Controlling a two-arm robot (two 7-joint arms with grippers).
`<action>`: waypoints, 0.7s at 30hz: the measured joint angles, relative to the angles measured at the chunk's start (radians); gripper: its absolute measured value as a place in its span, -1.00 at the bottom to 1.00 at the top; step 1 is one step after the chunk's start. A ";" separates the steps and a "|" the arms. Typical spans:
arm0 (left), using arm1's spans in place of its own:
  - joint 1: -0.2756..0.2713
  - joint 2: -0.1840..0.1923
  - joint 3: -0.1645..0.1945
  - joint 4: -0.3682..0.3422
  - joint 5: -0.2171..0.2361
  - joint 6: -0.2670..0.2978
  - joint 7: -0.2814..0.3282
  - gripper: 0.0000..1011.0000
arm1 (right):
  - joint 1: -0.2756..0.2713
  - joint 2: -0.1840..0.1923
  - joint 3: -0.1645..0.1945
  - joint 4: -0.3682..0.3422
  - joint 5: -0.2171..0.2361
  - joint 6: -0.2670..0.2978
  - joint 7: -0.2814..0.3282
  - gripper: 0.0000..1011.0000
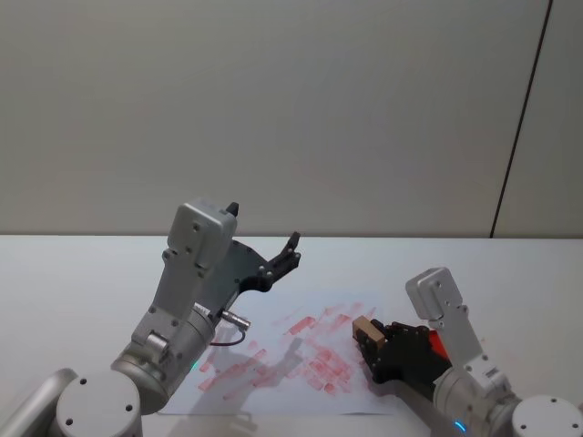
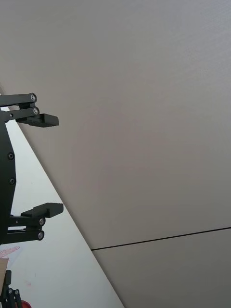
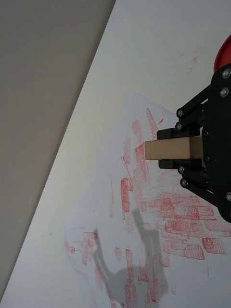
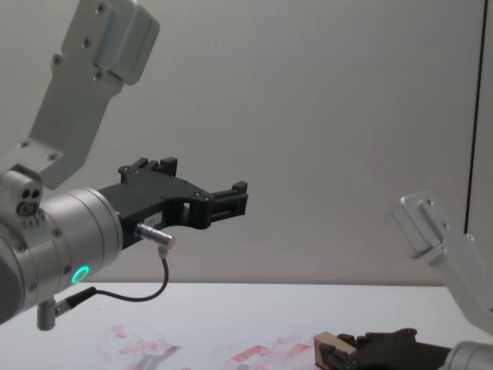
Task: Use the one hand to pick up the stamp and affix it onto the A4 paper.
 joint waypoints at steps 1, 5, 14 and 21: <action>0.000 0.000 0.000 0.000 0.000 0.000 0.000 0.98 | 0.000 0.000 0.000 0.001 -0.001 0.001 0.001 -0.57; 0.000 0.000 0.000 0.000 0.000 0.000 0.000 0.98 | 0.003 0.002 0.002 0.005 -0.003 0.005 0.010 -0.57; 0.000 0.000 0.000 0.000 0.000 0.000 0.000 0.98 | 0.004 0.004 0.006 0.006 0.006 0.010 0.015 -0.57; 0.000 0.000 0.000 0.000 0.000 0.000 0.000 0.98 | 0.000 0.008 0.013 -0.011 0.034 -0.006 0.007 -0.57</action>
